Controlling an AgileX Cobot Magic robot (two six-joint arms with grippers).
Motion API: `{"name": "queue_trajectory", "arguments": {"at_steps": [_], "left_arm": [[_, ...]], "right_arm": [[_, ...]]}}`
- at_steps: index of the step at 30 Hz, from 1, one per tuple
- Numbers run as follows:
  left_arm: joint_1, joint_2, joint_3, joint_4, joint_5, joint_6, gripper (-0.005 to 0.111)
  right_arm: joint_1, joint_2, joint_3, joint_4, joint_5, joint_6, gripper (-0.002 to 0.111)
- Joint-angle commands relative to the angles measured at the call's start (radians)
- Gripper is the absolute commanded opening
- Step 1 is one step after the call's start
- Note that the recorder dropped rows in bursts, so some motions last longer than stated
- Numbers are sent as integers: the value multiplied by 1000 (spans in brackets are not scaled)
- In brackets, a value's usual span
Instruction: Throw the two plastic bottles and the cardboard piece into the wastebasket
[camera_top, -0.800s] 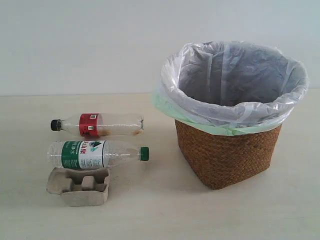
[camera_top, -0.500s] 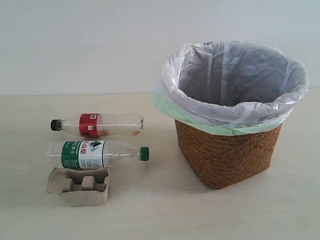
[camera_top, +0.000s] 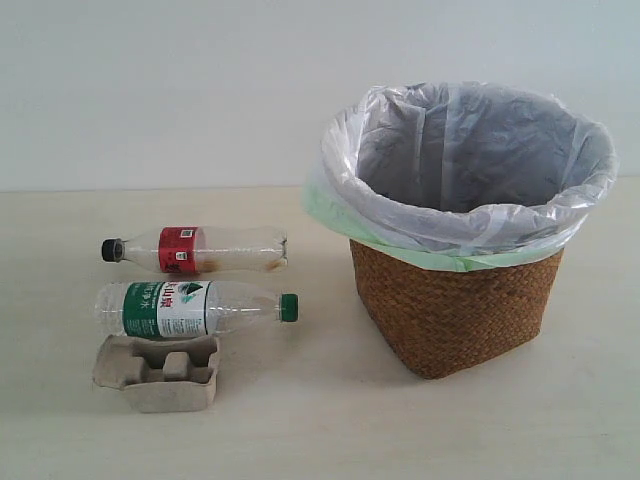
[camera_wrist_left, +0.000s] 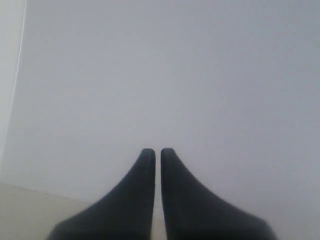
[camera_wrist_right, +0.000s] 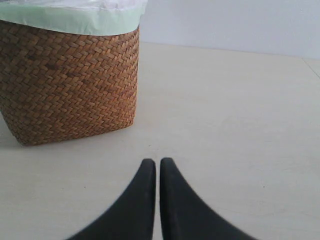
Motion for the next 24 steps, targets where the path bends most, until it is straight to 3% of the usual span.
{"name": "queue_trajectory", "arguments": {"at_steps": [1, 6, 15, 18, 24], "left_arm": [[-10, -2, 3, -13, -95, -333, 4], [-10, -2, -13, 17, -222, -405, 4], [-10, 137, -338, 46, -150, -412, 4], [-10, 247, -486, 144, -66, -387, 4], [-10, 494, -761, 369, 230, -387, 5]], "right_arm": [[-5, -5, -1, -1, -5, 0, 0], [-5, -5, -1, -1, -5, 0, 0], [-5, -5, -1, -1, -5, 0, 0], [-5, -5, -1, -1, -5, 0, 0], [-5, -5, -1, -1, -5, 0, 0]]}}
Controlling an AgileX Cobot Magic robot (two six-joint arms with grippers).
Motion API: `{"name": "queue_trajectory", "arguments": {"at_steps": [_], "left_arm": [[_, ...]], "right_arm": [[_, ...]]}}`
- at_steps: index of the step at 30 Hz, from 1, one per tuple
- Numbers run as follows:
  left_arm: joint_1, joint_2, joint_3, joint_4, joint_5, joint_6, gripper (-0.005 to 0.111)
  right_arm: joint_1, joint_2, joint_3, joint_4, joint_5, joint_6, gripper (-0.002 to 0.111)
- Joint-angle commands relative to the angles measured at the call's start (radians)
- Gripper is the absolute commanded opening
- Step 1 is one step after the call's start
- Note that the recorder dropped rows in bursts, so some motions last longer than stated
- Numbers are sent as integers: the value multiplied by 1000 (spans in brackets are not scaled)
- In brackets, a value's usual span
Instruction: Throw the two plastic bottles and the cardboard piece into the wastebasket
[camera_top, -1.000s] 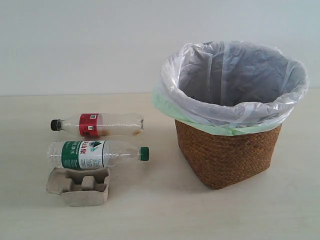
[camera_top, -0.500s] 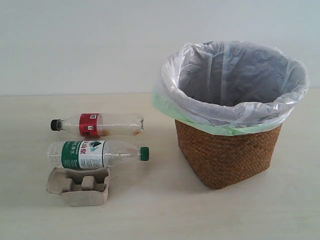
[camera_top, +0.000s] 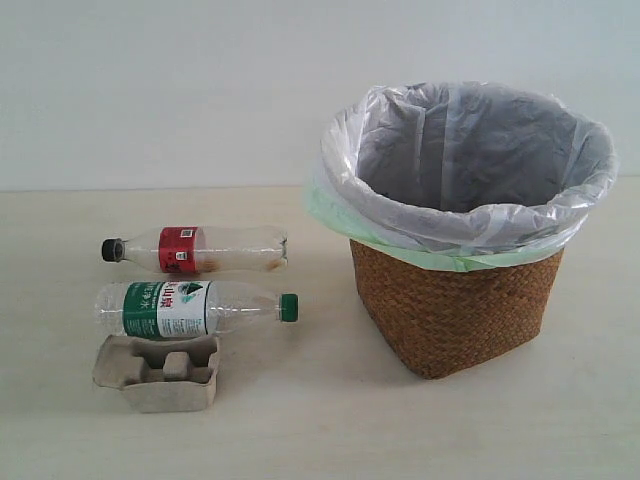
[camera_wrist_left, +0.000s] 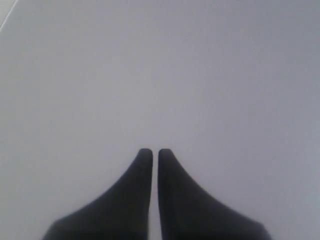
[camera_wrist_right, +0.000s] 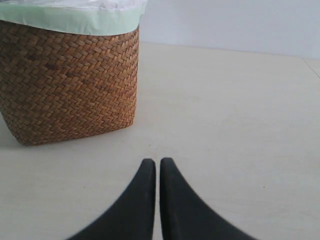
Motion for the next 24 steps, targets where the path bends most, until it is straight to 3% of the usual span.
{"name": "queue_trajectory", "arguments": {"at_steps": [1, 4, 8, 11, 15, 18, 21, 24], "left_arm": [[-10, 187, -179, 152, 232, 8, 8], [-10, 298, -237, 160, 291, 10, 29], [-10, 444, -272, 143, 406, 16, 80], [-10, 563, -301, 75, 527, 123, 101], [-10, 723, -353, -212, 651, 534, 98], [-10, 838, -409, -555, 789, 914, 90], [-12, 950, -466, -847, 955, 1224, 90], [-34, 1019, -484, -945, 1068, 1547, 89]], "right_arm": [[-5, -5, -1, -1, -5, 0, 0], [-5, -5, -1, -1, -5, 0, 0], [-5, -5, -1, -1, -5, 0, 0], [-5, -5, -1, -1, -5, 0, 0], [-5, -5, -1, -1, -5, 0, 0], [-5, -5, -1, -1, -5, 0, 0], [-5, -5, -1, -1, -5, 0, 0], [-5, -5, -1, -1, -5, 0, 0]]}}
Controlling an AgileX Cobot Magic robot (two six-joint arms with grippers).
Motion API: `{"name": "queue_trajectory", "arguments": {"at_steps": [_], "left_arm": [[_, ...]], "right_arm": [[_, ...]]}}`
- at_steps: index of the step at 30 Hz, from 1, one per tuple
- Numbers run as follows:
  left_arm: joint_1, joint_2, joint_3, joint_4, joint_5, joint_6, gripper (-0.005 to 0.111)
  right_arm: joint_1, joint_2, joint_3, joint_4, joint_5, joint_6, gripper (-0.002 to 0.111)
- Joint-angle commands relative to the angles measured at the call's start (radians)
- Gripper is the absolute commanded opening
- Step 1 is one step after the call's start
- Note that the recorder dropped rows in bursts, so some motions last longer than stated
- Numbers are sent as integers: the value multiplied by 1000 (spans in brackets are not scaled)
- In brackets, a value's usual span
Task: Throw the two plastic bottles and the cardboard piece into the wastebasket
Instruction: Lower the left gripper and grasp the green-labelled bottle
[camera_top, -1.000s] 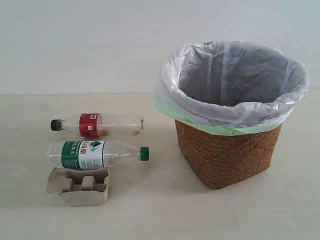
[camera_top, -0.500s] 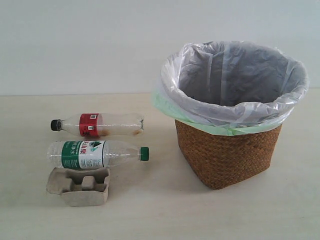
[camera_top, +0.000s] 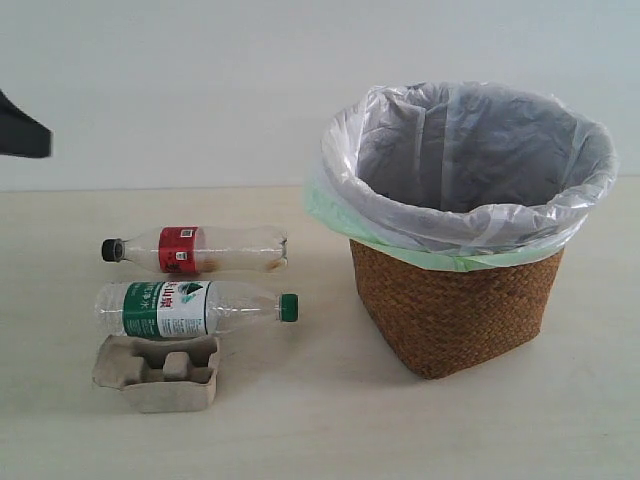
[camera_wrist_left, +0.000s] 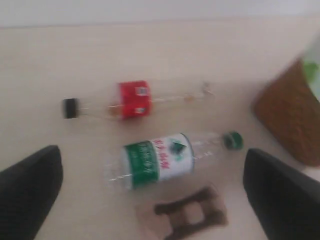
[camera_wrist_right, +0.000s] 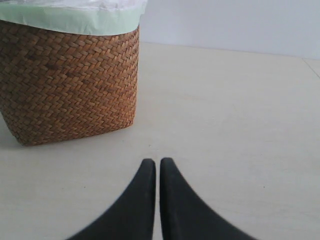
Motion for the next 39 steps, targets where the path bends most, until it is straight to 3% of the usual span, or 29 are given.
{"name": "queue_trajectory", "arguments": {"at_steps": [1, 7, 11, 17, 28, 33, 39], "left_arm": [[-50, 93, -33, -174, 142, 456, 89], [-184, 165, -30, 15, -3, 653, 89], [-255, 218, 0, 27, -124, 704, 89], [-321, 356, 3, 27, -196, 783, 89], [-331, 540, 3, 18, -350, 948, 89], [-331, 599, 1, 18, -354, 1136, 89], [-331, 636, 1, 18, -399, 1153, 89]], "right_arm": [[-5, -5, -1, -1, -5, 0, 0], [-5, -5, -1, -1, -5, 0, 0], [-5, -5, -1, 1, -5, 0, 0], [-5, -5, -1, 1, -5, 0, 0], [-5, -5, -1, -1, -5, 0, 0], [-5, -5, -1, -1, -5, 0, 0], [-5, -5, -1, -1, -5, 0, 0]]}}
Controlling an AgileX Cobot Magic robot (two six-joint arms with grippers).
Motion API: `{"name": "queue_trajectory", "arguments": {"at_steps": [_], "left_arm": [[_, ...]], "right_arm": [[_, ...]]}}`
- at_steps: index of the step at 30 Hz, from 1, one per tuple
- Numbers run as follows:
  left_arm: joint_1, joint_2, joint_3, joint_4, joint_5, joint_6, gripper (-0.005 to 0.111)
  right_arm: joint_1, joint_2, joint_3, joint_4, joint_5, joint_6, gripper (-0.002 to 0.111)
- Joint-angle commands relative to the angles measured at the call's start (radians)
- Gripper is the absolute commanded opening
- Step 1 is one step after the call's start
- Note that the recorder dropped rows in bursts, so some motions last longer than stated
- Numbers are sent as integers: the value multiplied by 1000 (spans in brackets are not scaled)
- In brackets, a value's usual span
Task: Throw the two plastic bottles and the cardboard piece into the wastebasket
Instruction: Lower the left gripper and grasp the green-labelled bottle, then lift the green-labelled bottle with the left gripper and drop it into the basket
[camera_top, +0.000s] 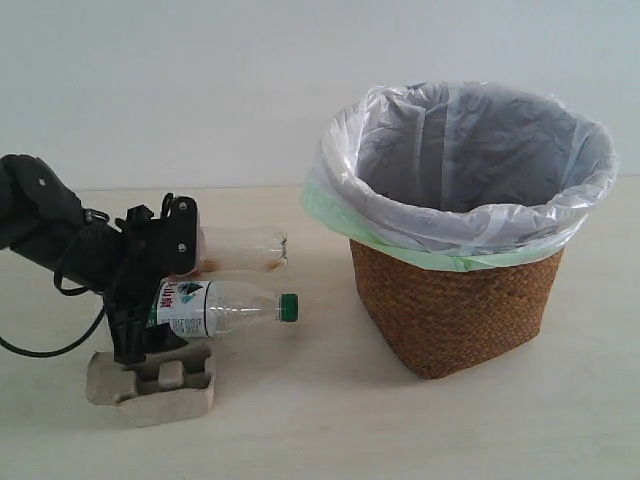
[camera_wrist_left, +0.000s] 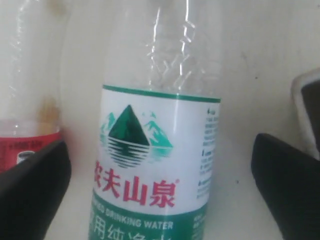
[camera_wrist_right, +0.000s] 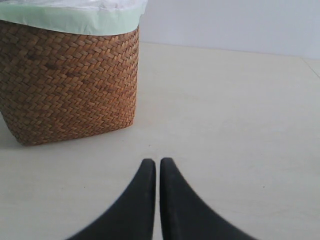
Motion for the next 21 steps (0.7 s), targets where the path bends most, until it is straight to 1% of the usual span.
{"name": "queue_trajectory", "arguments": {"at_steps": [1, 4, 6, 10, 12, 13, 14, 16, 18, 21], "left_arm": [[-6, 20, 4, -11, -32, 18, 89], [-6, 37, 4, -11, -32, 18, 87], [-6, 59, 4, -11, -32, 18, 82], [-6, 75, 4, -11, -48, 18, 62], [-6, 72, 4, -11, -70, -19, 36], [-6, 71, 4, -11, -70, -36, 20], [-6, 63, 4, -11, -68, -46, 7], [-6, 38, 4, -13, -46, -76, 4], [-6, -5, 4, -13, -22, -170, 4], [-6, -97, 4, -6, -34, -375, 4]], "right_arm": [[-5, -5, -1, -1, -5, 0, 0], [-5, -5, -1, -1, -5, 0, 0], [-5, -5, -1, -1, -5, 0, 0], [-5, -5, -1, -1, -5, 0, 0], [-5, -5, -1, -1, -5, 0, 0], [-5, -5, -1, -1, -5, 0, 0], [-5, -5, -1, -1, -5, 0, 0], [-5, -5, -1, -1, -5, 0, 0], [-5, -5, -1, -1, -5, 0, 0], [-5, -5, -1, -1, -5, 0, 0]]}}
